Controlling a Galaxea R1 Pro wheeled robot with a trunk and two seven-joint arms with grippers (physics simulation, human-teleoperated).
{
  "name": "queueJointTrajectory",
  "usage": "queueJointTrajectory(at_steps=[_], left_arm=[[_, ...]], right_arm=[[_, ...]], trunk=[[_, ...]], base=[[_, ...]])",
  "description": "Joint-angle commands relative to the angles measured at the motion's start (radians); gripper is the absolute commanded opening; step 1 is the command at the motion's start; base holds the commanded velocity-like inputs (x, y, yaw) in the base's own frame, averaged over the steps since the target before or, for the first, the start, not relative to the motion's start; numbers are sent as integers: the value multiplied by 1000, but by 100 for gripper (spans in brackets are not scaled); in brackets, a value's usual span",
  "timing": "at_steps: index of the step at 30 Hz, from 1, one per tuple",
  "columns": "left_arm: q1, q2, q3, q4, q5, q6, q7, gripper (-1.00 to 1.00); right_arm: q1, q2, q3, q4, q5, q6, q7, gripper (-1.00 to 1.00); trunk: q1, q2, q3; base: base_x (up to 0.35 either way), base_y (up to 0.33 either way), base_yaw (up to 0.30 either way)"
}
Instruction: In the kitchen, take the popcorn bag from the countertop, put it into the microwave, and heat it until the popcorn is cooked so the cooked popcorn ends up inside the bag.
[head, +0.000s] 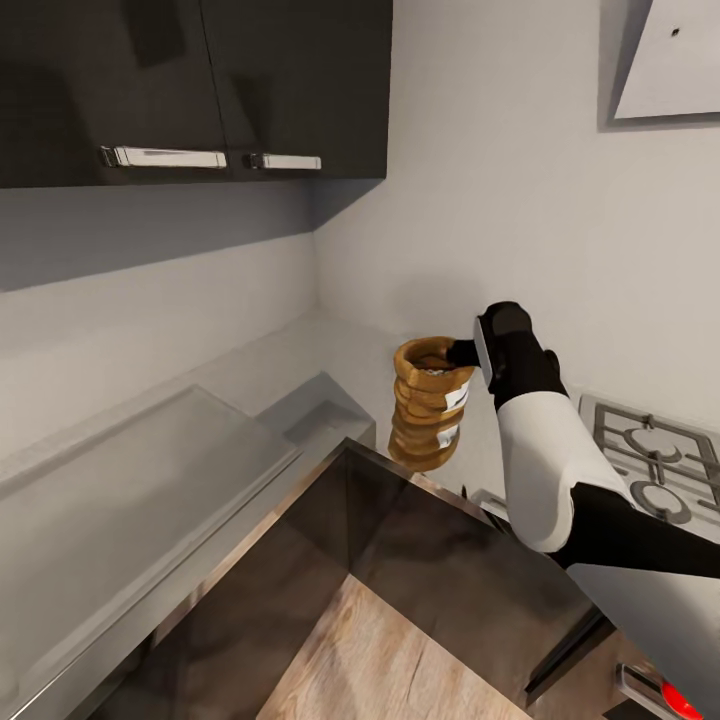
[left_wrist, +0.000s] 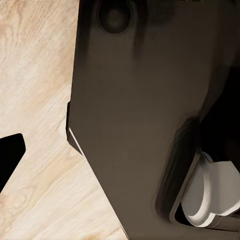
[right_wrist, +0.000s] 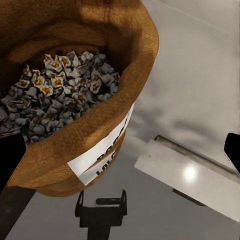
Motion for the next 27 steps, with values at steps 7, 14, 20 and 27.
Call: queueJointTrajectory(at_steps=[7,14,20,27], left_arm=[[0,0,0,-1,6,-2,0,100],[0,-1,1,-1,6,-2,1,100],[0,-1,1,-1,6,-2,1,100],[0,0,1,-1,6,-2,0,100]], right_arm=[[17,1,-7,1,-9,-48,-88,100],[18,1,-8,1,-11,-48,-95,100],[18,1,-8,1,-12,-48,-95,100],[18,1,-8,1,-11,-46,-95,100]], trunk=[[0,-1,-1],[0,-1,-1],[0,-1,-1],[0,-1,-1]], base=[[0,0,0],[0,0,0],[0,0,0],[0,0,0]])
